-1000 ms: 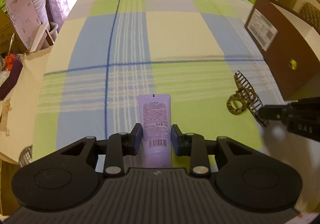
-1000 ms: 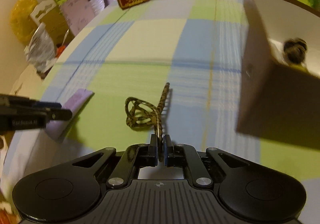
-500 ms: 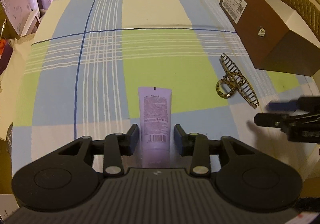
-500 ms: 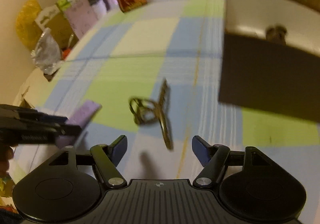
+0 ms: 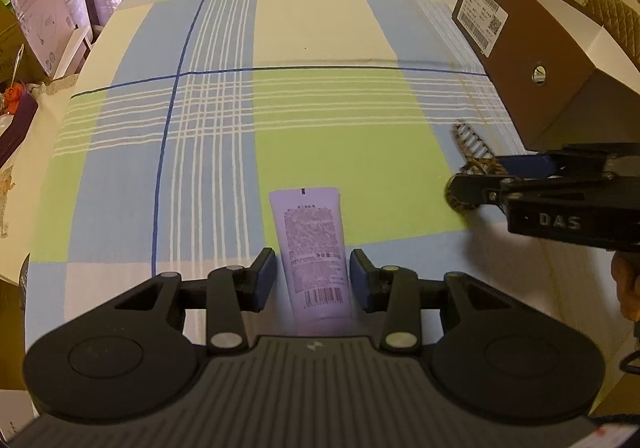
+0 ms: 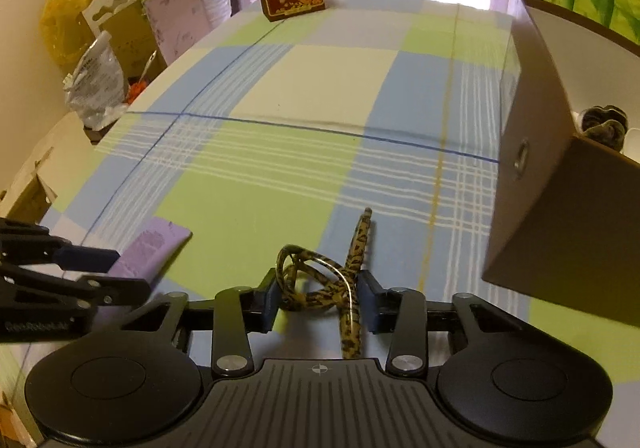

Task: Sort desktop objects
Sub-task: 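Grasp the leopard-print claw clip with the right gripper while the left gripper holds the tube, then carry the purple tube and claw clip over the brown box with both grippers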

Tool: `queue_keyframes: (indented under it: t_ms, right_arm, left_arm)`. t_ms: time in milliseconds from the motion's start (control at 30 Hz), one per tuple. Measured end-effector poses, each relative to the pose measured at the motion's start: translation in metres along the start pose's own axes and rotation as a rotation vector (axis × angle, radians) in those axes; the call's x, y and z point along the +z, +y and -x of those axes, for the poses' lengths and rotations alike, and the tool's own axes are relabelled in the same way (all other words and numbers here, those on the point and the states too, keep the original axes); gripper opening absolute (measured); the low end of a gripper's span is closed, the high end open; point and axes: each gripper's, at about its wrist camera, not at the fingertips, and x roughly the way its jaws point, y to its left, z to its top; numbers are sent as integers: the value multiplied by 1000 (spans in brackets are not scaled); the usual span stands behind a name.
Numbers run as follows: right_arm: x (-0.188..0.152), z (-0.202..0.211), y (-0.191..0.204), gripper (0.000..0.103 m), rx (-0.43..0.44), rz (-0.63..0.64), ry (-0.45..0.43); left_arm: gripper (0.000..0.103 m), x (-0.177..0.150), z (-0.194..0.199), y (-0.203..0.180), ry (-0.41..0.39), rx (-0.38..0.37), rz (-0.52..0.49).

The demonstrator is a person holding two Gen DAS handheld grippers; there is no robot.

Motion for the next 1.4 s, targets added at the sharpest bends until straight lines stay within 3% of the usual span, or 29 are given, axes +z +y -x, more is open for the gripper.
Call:
queue_keyframes:
  t_ms: [333,367,467,567,767,933,1000,1400]
  right_arm:
    - [-45,41,-12,38,1,-17,65]
    - [-46,43,-13,40,2,-28,61]
    - [-45,47,-13,58,0,-43,45]
    - [-47,48,-11,62,-10,-41,31]
    - [-51,42,-11,61,-41,-61,27]
    - [-52,39,-6,59,-45,-32,19]
    - [-52,37,-3,40,-51,-5,18]
    - [-55,53,-9,39,-33,-13,17]
  left_arm:
    - [35,-11,6,0,9,1,25]
    - [35,-10,4,-1,13,5,25]
    - [35,-8,1,-3,10,17,10]
    - [35,-7,-1,-8,13,32,-23]
    - [27,-13,0,-24,15,34,-86]
    - [27,-19,3,-31,19,23,-98]
    - [27,-19,3,-33,24,24,-97]
    - [27,-23,8,-40,35,20,-111]
